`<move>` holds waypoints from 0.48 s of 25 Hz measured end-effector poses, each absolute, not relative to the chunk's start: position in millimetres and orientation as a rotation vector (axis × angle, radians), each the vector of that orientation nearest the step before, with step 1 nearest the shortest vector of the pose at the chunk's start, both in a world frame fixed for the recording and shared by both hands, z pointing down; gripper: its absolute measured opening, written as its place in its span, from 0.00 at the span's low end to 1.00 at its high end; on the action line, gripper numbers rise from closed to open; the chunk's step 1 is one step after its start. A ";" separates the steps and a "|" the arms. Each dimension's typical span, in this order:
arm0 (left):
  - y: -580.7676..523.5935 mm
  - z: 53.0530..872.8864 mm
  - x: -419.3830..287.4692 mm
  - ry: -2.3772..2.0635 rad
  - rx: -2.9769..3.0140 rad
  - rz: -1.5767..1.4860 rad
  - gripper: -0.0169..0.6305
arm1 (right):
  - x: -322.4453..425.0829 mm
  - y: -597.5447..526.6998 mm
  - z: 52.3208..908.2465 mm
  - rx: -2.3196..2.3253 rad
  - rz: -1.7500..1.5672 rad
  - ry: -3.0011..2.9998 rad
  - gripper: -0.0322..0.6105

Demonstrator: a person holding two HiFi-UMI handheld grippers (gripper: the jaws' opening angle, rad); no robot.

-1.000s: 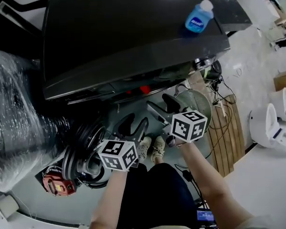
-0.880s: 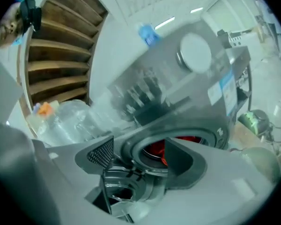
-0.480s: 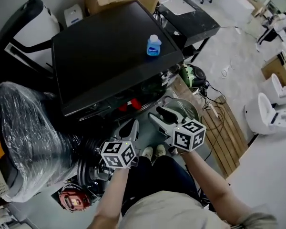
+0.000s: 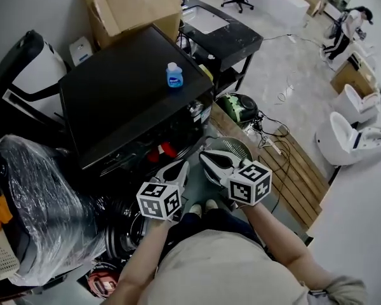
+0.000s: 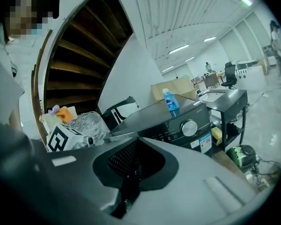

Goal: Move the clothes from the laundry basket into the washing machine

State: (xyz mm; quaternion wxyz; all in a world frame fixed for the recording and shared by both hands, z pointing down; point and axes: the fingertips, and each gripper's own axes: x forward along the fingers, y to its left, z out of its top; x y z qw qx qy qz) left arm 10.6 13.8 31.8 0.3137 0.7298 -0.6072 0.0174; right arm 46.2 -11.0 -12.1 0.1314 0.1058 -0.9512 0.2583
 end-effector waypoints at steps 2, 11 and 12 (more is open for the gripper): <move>10.1 25.9 19.1 -1.580 1.964 0.066 0.03 | 56.2 -10.6 -15.3 0.353 0.693 -2.766 0.09; 15.7 25.2 34.8 -1.591 1.999 0.292 0.03 | 85.5 -6.2 -8.1 0.471 0.472 -2.699 0.09; 16.4 26.0 36.8 -1.586 1.997 0.291 0.03 | 87.1 -5.5 -8.5 0.470 0.462 -2.697 0.09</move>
